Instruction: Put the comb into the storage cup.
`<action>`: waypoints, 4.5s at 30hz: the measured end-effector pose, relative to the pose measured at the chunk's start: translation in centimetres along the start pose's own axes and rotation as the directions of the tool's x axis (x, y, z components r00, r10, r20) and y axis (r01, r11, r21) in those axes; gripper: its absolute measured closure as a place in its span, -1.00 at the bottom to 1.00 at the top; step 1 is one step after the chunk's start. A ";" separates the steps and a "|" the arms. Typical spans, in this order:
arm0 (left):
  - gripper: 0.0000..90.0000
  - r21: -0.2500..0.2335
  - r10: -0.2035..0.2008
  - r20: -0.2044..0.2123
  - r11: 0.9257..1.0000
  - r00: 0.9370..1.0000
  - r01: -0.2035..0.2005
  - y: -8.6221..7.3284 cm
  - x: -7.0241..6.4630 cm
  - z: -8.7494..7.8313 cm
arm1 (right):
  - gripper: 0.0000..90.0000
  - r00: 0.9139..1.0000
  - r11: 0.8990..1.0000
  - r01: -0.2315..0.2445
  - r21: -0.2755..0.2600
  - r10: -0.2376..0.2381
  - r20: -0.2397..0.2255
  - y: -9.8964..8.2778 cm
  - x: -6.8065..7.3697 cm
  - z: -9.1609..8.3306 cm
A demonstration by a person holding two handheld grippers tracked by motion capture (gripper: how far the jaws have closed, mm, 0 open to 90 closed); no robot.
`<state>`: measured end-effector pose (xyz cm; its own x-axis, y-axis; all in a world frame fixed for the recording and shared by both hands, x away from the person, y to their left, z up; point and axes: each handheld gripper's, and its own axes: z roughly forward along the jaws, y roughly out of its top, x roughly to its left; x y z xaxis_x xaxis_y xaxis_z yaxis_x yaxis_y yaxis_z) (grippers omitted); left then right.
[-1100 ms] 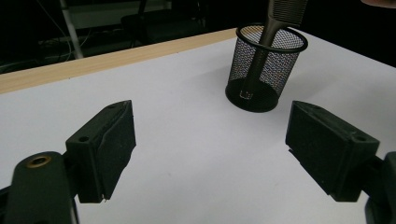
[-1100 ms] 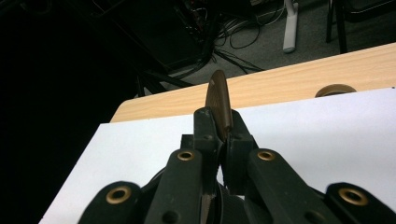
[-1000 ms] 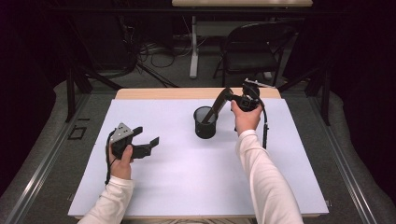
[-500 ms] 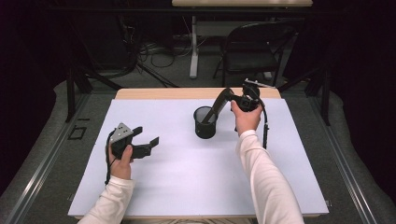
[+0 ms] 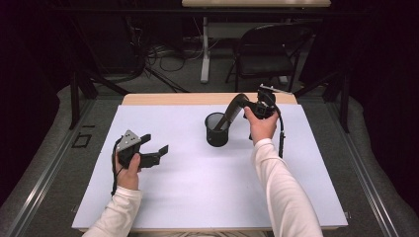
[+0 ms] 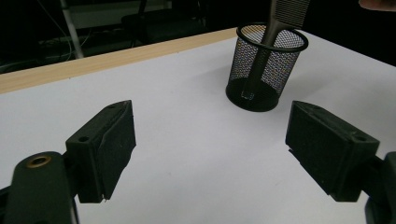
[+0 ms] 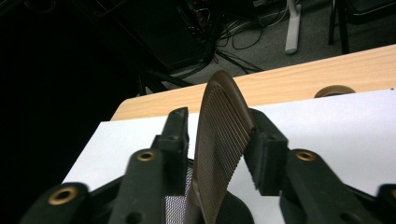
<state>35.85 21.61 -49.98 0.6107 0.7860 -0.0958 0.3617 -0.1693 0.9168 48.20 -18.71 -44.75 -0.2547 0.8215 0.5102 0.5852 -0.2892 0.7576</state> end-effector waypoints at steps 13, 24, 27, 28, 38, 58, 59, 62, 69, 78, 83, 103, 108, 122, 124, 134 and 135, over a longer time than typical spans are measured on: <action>-0.64 0.001 -0.001 0.001 1.000 1.000 0.001 0.0 0.0 0.1 | -0.01 0.999 0.999 0.038 -0.007 -0.038 0.020 -0.5 -0.6 -0.1; -0.64 0.002 -0.004 -0.002 1.000 1.000 0.004 0.0 0.1 0.2 | -0.09 0.989 0.989 0.145 0.020 -0.146 0.020 -1.0 -0.5 -0.5; -0.64 0.002 -0.003 -0.002 1.000 1.000 0.003 0.0 0.1 0.2 | -0.09 0.985 0.985 0.171 0.008 -0.172 0.024 -1.2 -0.3 -0.7; -0.64 0.002 -0.003 -0.003 1.000 1.000 0.003 0.0 0.1 0.2 | -0.09 0.984 0.984 0.176 0.008 -0.177 0.024 -1.3 -0.2 -0.7; -0.64 0.001 -0.003 -0.004 1.000 1.000 0.003 0.0 0.1 0.2 | -0.08 0.971 0.971 0.237 0.023 -0.237 0.042 -1.9 -0.2 -1.3; -0.64 -0.002 -0.008 -0.002 1.000 1.000 0.008 0.0 0.1 0.1 | -0.32 0.946 0.946 0.324 0.016 -0.324 -0.014 -3.9 0.1 -4.2; -0.64 -0.003 -0.009 -0.001 1.000 1.000 0.009 0.0 0.1 0.1 | -0.34 0.944 0.944 0.330 0.013 -0.330 -0.015 -4.0 0.1 -4.3; -0.64 -0.004 -0.005 0.001 1.000 1.000 0.005 0.1 0.0 0.1 | -0.39 0.937 0.937 0.349 -0.005 -0.349 -0.008 -4.4 0.5 -4.8; -0.64 -0.010 -0.018 0.010 1.000 1.000 0.018 0.3 -0.2 -0.1 | -0.46 0.918 0.918 0.396 -0.004 -0.396 0.027 -4.8 1.4 -6.2; -0.64 -0.016 -0.015 0.039 1.000 0.999 0.016 1.0 -0.6 -0.8 | -0.61 0.903 0.903 0.430 0.016 -0.430 -0.017 -5.2 2.2 -8.8; -0.64 -0.015 -0.006 0.061 1.000 0.998 0.007 1.3 -0.8 -1.6 | -0.66 0.894 0.895 0.446 -0.014 -0.447 -0.039 -5.5 2.6 -10.3; -0.64 -0.001 0.051 0.138 0.999 0.989 -0.051 1.0 -1.2 -6.7 | -0.99 0.880 0.890 0.456 -0.032 -0.456 -0.130 -8.8 3.2 -14.6; -0.64 -0.007 0.050 0.143 0.999 0.988 -0.049 0.3 -1.2 -7.4 | -1.00 0.856 0.868 0.496 -0.025 -0.494 -0.154 -10.4 2.8 -15.4; -0.64 -0.029 0.037 0.147 0.999 0.988 -0.033 -2.2 -0.4 -8.4 | -1.00 0.841 0.846 0.532 -0.032 -0.532 -0.098 -14.0 0.6 -16.3; -0.64 -0.032 0.036 0.144 0.999 0.989 -0.032 -2.6 -0.3 -8.4 | -1.00 0.845 0.850 0.526 -0.035 -0.527 -0.091 -14.3 0.2 -16.3; -0.64 -0.030 0.046 0.110 0.999 0.993 -0.043 -4.0 0.5 -8.4 | -1.00 0.869 0.870 0.492 -0.031 -0.493 -0.036 -15.6 -2.0 -15.8; -0.64 -0.031 0.045 0.108 0.999 0.993 -0.042 -4.1 0.6 -8.4 | -1.00 0.871 0.871 0.490 -0.028 -0.490 -0.037 -15.8 -2.2 -15.8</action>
<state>28.84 27.77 -50.52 0.6986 0.7090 -0.0958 0.3141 -0.1836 0.9315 27.40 -23.71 -51.40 -0.5375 0.8387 0.0878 0.3640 0.1368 0.9213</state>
